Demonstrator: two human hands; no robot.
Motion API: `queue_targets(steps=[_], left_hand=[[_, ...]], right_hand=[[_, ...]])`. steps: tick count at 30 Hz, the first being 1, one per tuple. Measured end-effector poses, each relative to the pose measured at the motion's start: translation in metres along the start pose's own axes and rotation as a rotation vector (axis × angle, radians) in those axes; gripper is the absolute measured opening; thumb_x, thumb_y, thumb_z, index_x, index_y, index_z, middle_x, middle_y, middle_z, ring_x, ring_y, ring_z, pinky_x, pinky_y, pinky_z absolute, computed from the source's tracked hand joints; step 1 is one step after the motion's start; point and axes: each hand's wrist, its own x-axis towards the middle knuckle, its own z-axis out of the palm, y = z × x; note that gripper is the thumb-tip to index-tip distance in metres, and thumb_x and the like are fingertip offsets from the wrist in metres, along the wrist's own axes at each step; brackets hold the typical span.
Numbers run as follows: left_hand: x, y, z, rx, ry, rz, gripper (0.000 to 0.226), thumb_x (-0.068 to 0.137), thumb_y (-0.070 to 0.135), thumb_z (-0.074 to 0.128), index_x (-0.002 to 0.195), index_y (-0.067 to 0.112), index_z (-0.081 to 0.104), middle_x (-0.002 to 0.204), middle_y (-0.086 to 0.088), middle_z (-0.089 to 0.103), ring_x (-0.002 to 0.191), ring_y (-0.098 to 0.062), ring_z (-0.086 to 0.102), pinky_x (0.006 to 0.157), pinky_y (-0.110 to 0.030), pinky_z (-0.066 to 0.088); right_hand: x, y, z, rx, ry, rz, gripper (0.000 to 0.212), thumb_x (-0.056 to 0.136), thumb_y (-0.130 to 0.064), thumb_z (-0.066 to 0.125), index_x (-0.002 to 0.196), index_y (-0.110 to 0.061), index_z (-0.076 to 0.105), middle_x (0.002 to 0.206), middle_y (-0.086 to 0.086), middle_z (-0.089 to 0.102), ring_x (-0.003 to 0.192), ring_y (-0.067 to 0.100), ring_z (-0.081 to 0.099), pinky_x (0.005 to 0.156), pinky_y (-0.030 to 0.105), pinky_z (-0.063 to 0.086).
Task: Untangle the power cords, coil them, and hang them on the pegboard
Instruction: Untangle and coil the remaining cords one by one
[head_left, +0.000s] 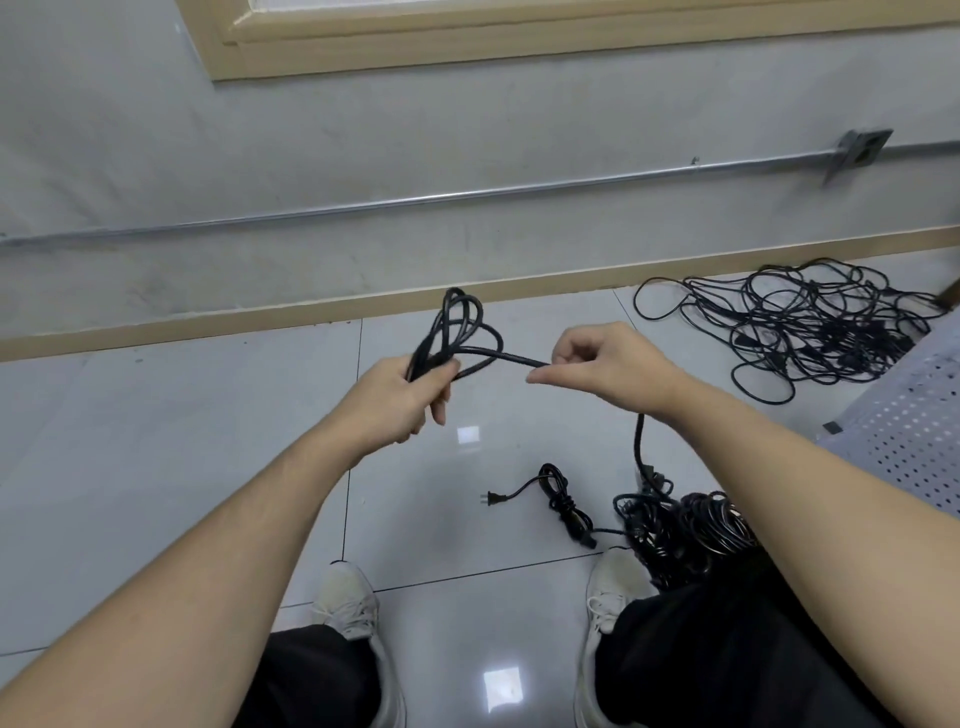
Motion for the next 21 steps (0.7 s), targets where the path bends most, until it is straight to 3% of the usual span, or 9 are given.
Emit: queue_targets(steps=[3,7,8,11,14,16,18,20,21], left_hand=[[-0.003,0.001,0.009,0.074,-0.088,-0.012,0.043,0.103,0.047,0.051,0.080,0.011,0.058,0.071,-0.001,0.071,0.057,-0.020,0.044,0.049,-0.025,0.039],[-0.008,0.015,0.025,0.013,-0.180,-0.012,0.045,0.099,0.045,0.061,0.072,0.010,0.059,0.048,0.012,0.052,0.052,-0.014,0.037,0.050,-0.021,0.035],[-0.008,0.015,0.026,0.035,-0.214,-0.001,0.042,0.095,0.045,0.067,0.069,0.012,0.060,0.047,0.014,0.050,0.051,-0.011,0.038,0.052,-0.021,0.036],[-0.009,0.014,0.029,0.085,-0.269,0.020,0.027,0.085,0.036,0.081,0.072,0.017,0.066,0.059,0.011,0.062,0.050,-0.002,0.048,0.050,-0.014,0.036],[-0.009,0.009,0.037,-0.085,-0.115,0.048,0.019,0.089,0.028,0.079,0.079,0.016,0.068,0.064,0.012,0.067,0.054,0.002,0.057,0.052,-0.010,0.042],[-0.009,0.011,0.044,-0.221,-0.060,0.020,0.027,0.087,0.038,0.079,0.095,0.012,0.072,0.082,0.009,0.076,0.079,-0.004,0.071,0.073,-0.023,0.059],[-0.011,0.013,0.053,-0.286,-0.104,0.000,0.054,0.074,0.050,0.080,0.102,0.004,0.071,0.100,-0.001,0.078,0.100,-0.014,0.074,0.096,-0.044,0.059],[-0.011,0.010,0.063,-0.312,-0.166,0.001,0.051,0.074,0.043,0.083,0.081,-0.001,0.056,0.092,-0.012,0.071,0.101,-0.022,0.074,0.101,-0.053,0.054],[-0.012,0.009,0.067,-0.323,-0.192,-0.015,0.045,0.078,0.032,0.085,0.073,0.007,0.048,0.088,-0.013,0.069,0.101,-0.027,0.074,0.100,-0.053,0.055]], right_hand=[[-0.001,-0.008,0.009,0.267,0.078,0.017,0.039,0.079,-0.039,0.085,0.067,-0.018,0.054,0.058,-0.007,0.042,0.054,0.011,0.035,0.052,0.022,0.029],[0.007,-0.017,0.021,0.358,0.253,-0.047,0.035,0.076,-0.053,0.076,0.064,-0.028,0.054,0.103,-0.006,0.068,0.092,0.007,0.064,0.088,0.028,0.050],[0.006,-0.019,0.021,0.354,0.267,-0.033,0.034,0.082,-0.049,0.075,0.066,-0.027,0.055,0.109,-0.009,0.069,0.098,0.004,0.066,0.089,0.029,0.053],[0.002,-0.021,0.022,0.372,0.244,0.024,0.027,0.094,-0.033,0.071,0.082,-0.015,0.055,0.097,-0.014,0.069,0.082,-0.003,0.065,0.065,0.021,0.057],[0.002,-0.021,0.029,0.501,0.229,0.090,0.028,0.094,-0.035,0.071,0.080,-0.019,0.052,0.090,-0.003,0.067,0.094,0.009,0.068,0.079,0.036,0.059],[0.005,-0.027,0.037,0.630,0.243,0.128,0.031,0.094,-0.036,0.071,0.076,-0.024,0.049,0.104,0.010,0.070,0.109,0.020,0.069,0.086,0.037,0.055],[0.007,-0.033,0.046,0.804,0.254,0.155,0.031,0.094,-0.032,0.072,0.078,-0.023,0.046,0.113,0.018,0.070,0.102,0.025,0.071,0.081,0.038,0.058],[0.007,-0.039,0.052,0.950,0.283,0.179,0.032,0.093,-0.024,0.074,0.080,-0.020,0.045,0.102,0.013,0.069,0.081,0.026,0.070,0.073,0.040,0.061],[0.008,-0.041,0.054,0.957,0.316,0.185,0.033,0.091,-0.022,0.076,0.080,-0.019,0.045,0.099,0.011,0.067,0.074,0.025,0.067,0.071,0.040,0.062]])
